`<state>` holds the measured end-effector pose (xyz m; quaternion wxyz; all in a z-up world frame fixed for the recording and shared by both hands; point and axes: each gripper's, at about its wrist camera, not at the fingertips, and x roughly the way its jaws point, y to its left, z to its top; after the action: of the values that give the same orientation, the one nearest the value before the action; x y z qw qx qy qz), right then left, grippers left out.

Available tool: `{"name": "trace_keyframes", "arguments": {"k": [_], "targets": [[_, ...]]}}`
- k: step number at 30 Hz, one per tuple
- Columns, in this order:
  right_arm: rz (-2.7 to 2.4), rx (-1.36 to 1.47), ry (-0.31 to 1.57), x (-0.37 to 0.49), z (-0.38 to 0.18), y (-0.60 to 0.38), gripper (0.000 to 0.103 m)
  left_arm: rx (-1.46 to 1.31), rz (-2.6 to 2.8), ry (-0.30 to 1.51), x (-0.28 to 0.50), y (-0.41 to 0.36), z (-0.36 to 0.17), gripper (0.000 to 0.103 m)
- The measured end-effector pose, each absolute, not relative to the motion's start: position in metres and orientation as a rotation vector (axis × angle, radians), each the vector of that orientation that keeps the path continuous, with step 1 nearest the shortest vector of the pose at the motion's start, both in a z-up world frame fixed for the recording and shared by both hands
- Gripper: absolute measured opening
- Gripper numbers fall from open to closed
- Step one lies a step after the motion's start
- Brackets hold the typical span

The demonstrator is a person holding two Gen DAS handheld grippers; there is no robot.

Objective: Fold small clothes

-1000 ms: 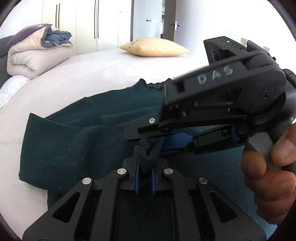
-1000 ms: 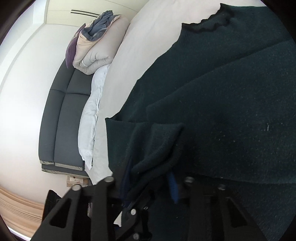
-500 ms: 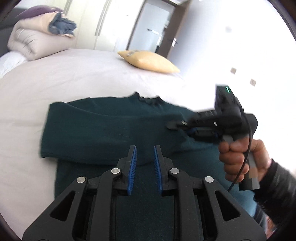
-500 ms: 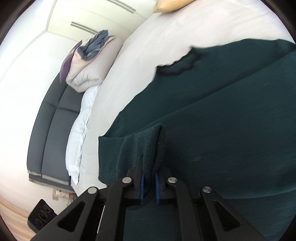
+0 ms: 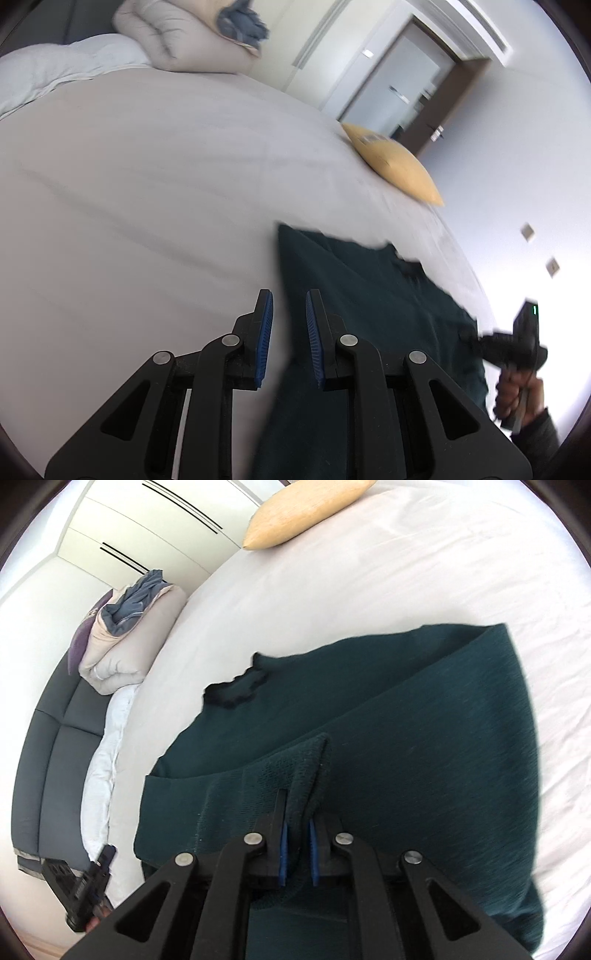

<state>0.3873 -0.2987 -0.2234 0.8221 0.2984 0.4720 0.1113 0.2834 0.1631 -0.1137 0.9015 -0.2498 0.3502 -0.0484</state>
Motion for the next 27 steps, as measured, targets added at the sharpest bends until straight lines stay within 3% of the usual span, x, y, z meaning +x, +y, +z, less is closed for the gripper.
{"name": "trace_keyframes", "arguments": {"k": [9, 13, 17, 19, 20, 27], "targets": [[0.169, 0.72, 0.995, 0.383, -0.234, -0.324, 0.012, -0.438, -0.132, 0.762, 0.323, 0.162, -0.1, 0.018], [0.209, 0.734, 1.006, 0.373, -0.232, -0.316, 0.033, -0.367, -0.184, 0.791, 0.334, 0.125, -0.098, 0.018], [0.214, 0.719, 1.012, 0.366, -0.232, -0.312, 0.033, -0.271, -0.202, 0.853, 0.363, 0.092, -0.113, 0.018], [0.205, 0.716, 1.016, 0.366, -0.233, -0.315, 0.025, -0.221, -0.191, 0.912, 0.376, 0.079, -0.129, 0.018], [0.196, 0.709, 1.021, 0.367, -0.234, -0.316, 0.015, -0.203, -0.181, 0.952, 0.381, 0.076, -0.14, 0.018], [0.145, 0.682, 0.991, 0.374, -0.233, -0.322, 0.009, -0.14, -0.172, 0.994, 0.376, 0.07, -0.17, 0.018]]}}
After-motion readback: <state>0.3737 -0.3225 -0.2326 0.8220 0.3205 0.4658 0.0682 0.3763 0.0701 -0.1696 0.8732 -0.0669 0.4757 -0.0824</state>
